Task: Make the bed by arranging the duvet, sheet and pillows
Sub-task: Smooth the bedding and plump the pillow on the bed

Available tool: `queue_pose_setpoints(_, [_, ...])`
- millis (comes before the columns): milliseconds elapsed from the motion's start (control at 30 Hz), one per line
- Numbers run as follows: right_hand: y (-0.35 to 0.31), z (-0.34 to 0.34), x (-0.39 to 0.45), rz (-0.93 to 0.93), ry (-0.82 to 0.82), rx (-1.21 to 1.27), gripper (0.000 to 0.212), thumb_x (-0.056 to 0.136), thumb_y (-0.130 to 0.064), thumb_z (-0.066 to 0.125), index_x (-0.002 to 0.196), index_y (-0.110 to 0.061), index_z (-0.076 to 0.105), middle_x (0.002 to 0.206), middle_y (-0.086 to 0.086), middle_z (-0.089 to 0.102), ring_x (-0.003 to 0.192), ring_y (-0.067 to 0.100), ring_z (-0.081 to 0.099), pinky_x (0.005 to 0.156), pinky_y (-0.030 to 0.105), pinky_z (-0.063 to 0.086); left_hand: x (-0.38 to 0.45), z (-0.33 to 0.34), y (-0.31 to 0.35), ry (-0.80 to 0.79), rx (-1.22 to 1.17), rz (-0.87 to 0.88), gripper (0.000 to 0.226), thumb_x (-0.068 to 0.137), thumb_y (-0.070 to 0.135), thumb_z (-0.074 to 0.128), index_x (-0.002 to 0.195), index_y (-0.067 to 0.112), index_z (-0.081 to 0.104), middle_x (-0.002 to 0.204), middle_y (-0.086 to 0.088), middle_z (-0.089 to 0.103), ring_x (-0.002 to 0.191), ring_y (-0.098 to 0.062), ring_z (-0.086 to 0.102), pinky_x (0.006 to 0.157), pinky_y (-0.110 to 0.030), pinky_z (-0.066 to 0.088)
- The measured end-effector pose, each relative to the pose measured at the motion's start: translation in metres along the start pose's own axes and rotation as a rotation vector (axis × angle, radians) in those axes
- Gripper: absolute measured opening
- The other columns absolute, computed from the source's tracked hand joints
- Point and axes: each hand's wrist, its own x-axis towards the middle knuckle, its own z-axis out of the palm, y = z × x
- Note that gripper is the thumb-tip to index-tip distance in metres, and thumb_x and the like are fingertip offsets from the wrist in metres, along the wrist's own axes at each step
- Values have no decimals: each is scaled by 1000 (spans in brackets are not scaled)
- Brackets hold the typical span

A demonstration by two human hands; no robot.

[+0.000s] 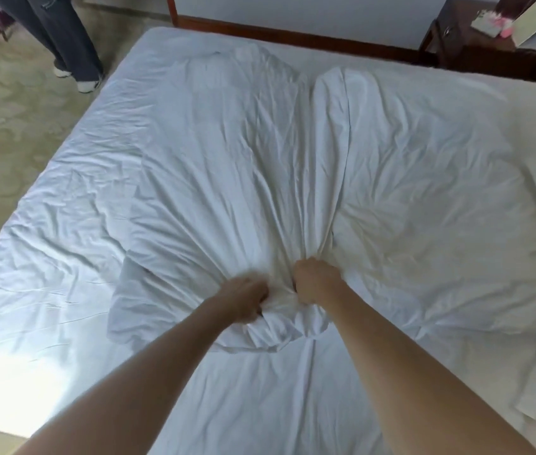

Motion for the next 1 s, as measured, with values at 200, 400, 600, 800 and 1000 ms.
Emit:
queue_pose_setpoints(200, [13, -25, 23, 14, -157, -9, 38, 83, -15, 62, 121, -13, 60, 117, 8, 62, 109, 29, 61, 83, 37, 48, 38, -41, 7, -182, -11, 35, 37, 81, 29, 77, 105, 3, 67, 110, -16, 66, 105, -32, 62, 84, -36, 47])
queue_pose_setpoints(400, [-6, -60, 39, -13, 540, 331, 14, 93, -14, 53, 103, -11, 63, 103, 7, 63, 94, 29, 63, 75, 36, 51, 33, -44, 5, -36, -93, 38, 23, 79, 27, 74, 72, 17, 55, 88, -3, 57, 100, -32, 63, 73, -34, 45])
queue_pose_setpoints(600, [-37, -100, 86, -34, 555, 387, 61, 94, -49, 54, 144, -20, 35, 144, 8, 38, 132, 32, 39, 101, 50, 43, 27, -85, -17, 109, -56, 29, 11, 88, 35, 60, 94, 27, 64, 108, 2, 64, 105, -24, 60, 85, -37, 50])
queue_pose_setpoints(800, [-46, -129, 154, 230, 350, 948, 111, 82, -78, 46, 157, -13, -3, 161, 22, 12, 149, 38, 14, 119, 51, 21, 38, -170, -116, 754, -17, -382, 45, 85, 50, 63, 115, 17, 57, 119, -15, 59, 113, -36, 56, 93, -45, 40])
queue_pose_setpoints(1000, [-45, -118, 190, 189, 457, 900, 100, 81, -56, 70, 151, -7, 19, 143, 18, 47, 130, 36, 47, 105, 41, 40, 87, -154, -161, 502, -99, -469, 103, 63, 83, 60, 144, 30, 25, 156, 5, 24, 140, -32, 29, 105, -57, 29])
